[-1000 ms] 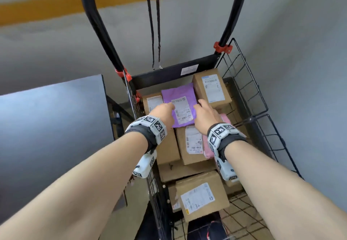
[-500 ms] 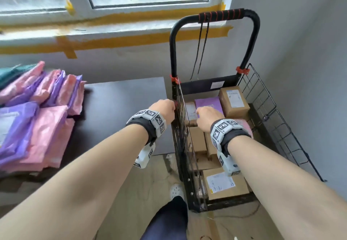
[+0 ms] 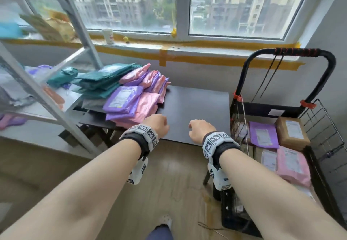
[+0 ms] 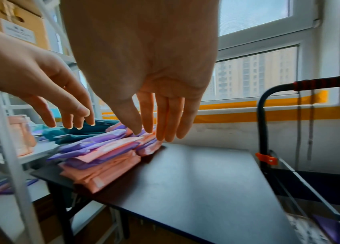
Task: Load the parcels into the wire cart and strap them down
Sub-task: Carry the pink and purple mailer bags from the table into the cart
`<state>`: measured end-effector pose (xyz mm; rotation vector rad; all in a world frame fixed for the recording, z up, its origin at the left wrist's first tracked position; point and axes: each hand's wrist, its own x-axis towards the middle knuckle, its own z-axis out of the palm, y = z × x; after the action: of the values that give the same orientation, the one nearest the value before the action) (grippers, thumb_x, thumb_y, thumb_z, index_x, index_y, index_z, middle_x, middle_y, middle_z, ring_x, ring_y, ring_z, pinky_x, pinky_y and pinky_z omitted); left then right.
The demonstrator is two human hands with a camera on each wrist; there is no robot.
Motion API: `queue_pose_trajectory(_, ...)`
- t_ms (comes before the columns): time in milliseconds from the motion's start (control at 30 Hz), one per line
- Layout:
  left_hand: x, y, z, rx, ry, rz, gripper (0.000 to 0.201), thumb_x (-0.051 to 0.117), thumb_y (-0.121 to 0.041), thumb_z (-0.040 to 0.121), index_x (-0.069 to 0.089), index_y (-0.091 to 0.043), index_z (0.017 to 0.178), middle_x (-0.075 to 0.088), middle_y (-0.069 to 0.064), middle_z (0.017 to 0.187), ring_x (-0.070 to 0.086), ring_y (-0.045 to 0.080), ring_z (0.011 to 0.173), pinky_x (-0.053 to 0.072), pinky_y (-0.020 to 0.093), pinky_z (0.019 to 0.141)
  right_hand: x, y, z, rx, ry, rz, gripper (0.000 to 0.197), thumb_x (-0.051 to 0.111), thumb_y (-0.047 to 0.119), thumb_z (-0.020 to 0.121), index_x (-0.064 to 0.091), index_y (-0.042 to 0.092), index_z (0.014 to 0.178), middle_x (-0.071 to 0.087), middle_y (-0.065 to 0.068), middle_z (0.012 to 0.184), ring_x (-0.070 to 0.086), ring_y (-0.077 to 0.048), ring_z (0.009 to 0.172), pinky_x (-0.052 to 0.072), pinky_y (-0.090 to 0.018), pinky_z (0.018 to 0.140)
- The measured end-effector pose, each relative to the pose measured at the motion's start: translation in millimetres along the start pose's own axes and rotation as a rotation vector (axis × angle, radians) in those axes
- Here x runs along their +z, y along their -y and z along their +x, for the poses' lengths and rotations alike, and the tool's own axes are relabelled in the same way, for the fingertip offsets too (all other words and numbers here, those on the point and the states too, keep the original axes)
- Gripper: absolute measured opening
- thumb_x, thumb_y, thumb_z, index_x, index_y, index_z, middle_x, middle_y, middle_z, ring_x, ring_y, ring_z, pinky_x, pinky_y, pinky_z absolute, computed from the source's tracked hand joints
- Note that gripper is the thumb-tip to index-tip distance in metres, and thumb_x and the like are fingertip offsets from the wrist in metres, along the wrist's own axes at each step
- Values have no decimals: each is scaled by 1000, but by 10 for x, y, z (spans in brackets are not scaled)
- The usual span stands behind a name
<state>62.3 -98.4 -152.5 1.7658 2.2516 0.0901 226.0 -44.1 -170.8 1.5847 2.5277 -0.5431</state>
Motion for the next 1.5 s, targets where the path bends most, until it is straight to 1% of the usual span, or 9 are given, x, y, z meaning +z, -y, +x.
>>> queue_pose_trajectory(367, -378, 1776, 308, -232, -18, -117, 32, 47, -24, 90, 59, -14, 117, 63, 10, 119, 58, 28, 110, 44, 29, 93, 218, 1413, 971, -146, 65, 132, 36, 50, 19, 88, 57, 12, 123, 58, -12, 127, 56, -30, 116, 45, -34, 96)
queue_pose_trajectory(533, -468, 2474, 816, -229, 48, -181, 46, 47, -24, 94, 39, -9, 136, 56, 13, 128, 53, 29, 118, 41, 33, 97, 350, 1903, 1619, -16, 67, 413, 41, 59, 21, 86, 55, 10, 125, 61, -12, 124, 58, -27, 113, 45, -31, 96)
queue_pose_trajectory(733, -315, 3159, 1424, -245, 146, -257, 53, 53, -27, 92, 35, -3, 136, 44, 19, 137, 49, 32, 122, 39, 37, 100, 560, 2292, 2234, 195, 11, 721, 61, 70, 16, 80, 43, 10, 135, 58, -12, 122, 58, -24, 105, 45, -30, 92)
queue_pose_trajectory(867, -91, 3358, 1674, -240, 185, -409, 49, 55, -23, 92, 38, 0, 132, 48, 18, 134, 50, 32, 121, 39, 34, 98, 635, 2374, 2428, 285, 1, 874, 57, 70, 6, 79, 44, 8, 130, 58, -10, 106, 57, -20, 91, 48, -31, 79)
queue_pose_trajectory(1000, -9, 3451, 1800, -268, 108, -609, 45, 59, -11, 87, 43, -1, 128, 56, 15, 129, 55, 28, 117, 41, 35, 101, 652, 2404, 2542, 378, -7, 1002, 60, 68, -3, 79, 42, 3, 133, 60, -5, 89, 58, -21, 87, 49, -27, 70)
queue_pose_trajectory(1100, -18, 3471, 1808, -275, 93, -698, 46, 61, -3, 82, 46, -2, 126, 60, 14, 121, 59, 27, 107, 46, 35, 95, 638, 2456, 2550, 386, -4, 1084, 60, 65, -13, 78, 41, -2, 133, 62, -12, 99, 56, -22, 93, 48, -20, 63)
queue_pose_trajectory(1267, -107, 3451, 1766, -279, 185, -806, 55, 61, 13, 76, 45, 4, 128, 62, 20, 114, 61, 26, 99, 49, 32, 84, 644, 2424, 2460, 381, -32, 1138, 72, 65, -20, 71, 42, 0, 136, 61, -19, 115, 58, -24, 98, 51, -31, 79)
queue_pose_trajectory(1367, -182, 3373, 1693, -218, 225, -881, 49, 60, 21, 73, 53, 9, 120, 63, 16, 107, 60, 23, 93, 50, 30, 78, 626, 2342, 2339, 361, -84, 1167, 72, 61, -25, 69, 46, 0, 134, 60, -11, 103, 56, -20, 95, 51, -33, 83)
queue_pose_trajectory(1500, -281, 3168, 1621, -166, 235, -899, 57, 65, 17, 73, 48, 0, 124, 64, 18, 95, 64, 28, 82, 56, 29, 63, 514, 2160, 2109, 334, -153, 1177, 74, 61, -25, 70, 45, 4, 135, 57, -7, 92, 56, -13, 71, 52, -18, 60)
